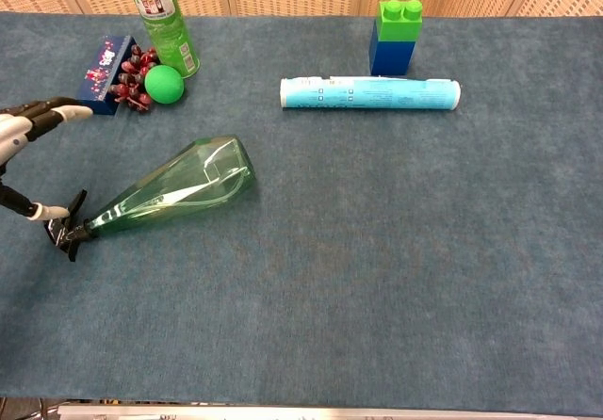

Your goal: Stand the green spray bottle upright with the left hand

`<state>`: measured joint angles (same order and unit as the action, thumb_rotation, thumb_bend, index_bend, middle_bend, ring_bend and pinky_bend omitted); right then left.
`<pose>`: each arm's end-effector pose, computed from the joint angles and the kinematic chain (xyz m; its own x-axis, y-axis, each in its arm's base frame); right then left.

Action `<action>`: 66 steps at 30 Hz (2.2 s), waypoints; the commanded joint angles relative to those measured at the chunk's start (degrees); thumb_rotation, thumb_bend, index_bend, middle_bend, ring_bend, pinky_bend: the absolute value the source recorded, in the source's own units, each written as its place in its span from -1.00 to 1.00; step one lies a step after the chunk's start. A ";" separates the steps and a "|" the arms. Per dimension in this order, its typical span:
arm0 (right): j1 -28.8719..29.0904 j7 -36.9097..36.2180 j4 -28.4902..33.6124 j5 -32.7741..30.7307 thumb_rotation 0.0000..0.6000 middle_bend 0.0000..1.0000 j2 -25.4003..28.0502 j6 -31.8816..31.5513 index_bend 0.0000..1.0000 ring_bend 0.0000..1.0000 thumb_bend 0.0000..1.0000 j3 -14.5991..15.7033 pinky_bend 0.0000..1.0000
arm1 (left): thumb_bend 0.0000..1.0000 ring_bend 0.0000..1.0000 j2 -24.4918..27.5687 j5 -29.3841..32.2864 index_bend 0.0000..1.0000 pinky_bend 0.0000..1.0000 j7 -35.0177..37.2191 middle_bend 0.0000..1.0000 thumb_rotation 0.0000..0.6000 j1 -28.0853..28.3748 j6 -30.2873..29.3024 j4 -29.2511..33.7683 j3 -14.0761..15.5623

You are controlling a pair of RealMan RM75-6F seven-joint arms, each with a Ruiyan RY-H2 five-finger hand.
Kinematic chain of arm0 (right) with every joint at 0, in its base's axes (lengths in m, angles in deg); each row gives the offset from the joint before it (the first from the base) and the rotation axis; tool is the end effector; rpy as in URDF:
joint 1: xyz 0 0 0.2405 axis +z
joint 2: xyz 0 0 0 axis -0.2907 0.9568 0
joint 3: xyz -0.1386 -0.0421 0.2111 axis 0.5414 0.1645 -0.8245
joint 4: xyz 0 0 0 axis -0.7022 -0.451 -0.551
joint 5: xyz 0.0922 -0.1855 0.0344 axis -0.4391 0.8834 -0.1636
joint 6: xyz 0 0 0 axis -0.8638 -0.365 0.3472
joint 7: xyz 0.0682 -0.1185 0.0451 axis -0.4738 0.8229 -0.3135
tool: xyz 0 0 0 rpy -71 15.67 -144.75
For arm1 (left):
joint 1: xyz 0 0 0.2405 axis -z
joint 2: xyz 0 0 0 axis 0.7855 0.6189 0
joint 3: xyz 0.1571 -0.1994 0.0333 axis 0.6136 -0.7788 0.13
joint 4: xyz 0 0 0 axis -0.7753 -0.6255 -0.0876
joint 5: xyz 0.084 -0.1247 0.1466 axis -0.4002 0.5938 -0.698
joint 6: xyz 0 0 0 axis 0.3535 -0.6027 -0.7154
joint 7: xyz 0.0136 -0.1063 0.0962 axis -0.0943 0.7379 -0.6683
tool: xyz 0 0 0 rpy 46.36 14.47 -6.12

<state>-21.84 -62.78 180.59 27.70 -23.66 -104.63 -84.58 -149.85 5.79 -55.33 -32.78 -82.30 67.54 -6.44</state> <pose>-0.3316 -0.1393 0.2302 0.3276 0.2140 0.9203 -0.9407 0.1646 0.2966 -0.2487 0.2230 0.0737 0.4731 0.3491 0.8089 0.8810 -0.1969 -0.4303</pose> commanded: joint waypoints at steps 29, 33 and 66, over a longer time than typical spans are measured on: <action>-2.72 -5.47 -1.66 0.99 1.00 -0.32 0.55 -4.27 -0.03 -0.49 -0.81 -0.58 -0.28 | -0.95 -1.00 -10.05 8.39 -1.00 -0.83 -6.93 -1.00 1.00 5.31 2.35 -4.29 0.13; -2.68 -5.36 -1.59 0.95 1.00 -0.32 0.58 -4.13 -0.03 -0.49 -0.81 -0.64 -0.28 | -0.95 -1.00 -10.33 9.10 -1.00 -0.83 -7.01 -1.00 1.00 5.50 2.20 -5.12 0.15; -2.44 -4.66 -1.32 1.07 1.00 -0.32 0.55 -3.41 -0.03 -0.49 -0.81 -0.74 -0.28 | -0.95 -1.00 -14.66 11.93 -1.00 -0.83 -3.67 -1.00 1.00 11.09 5.09 -17.78 -4.70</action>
<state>-24.28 -67.45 179.28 28.77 -23.11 -108.04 -85.32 -164.35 17.56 -58.87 -21.87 -77.33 49.93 -10.97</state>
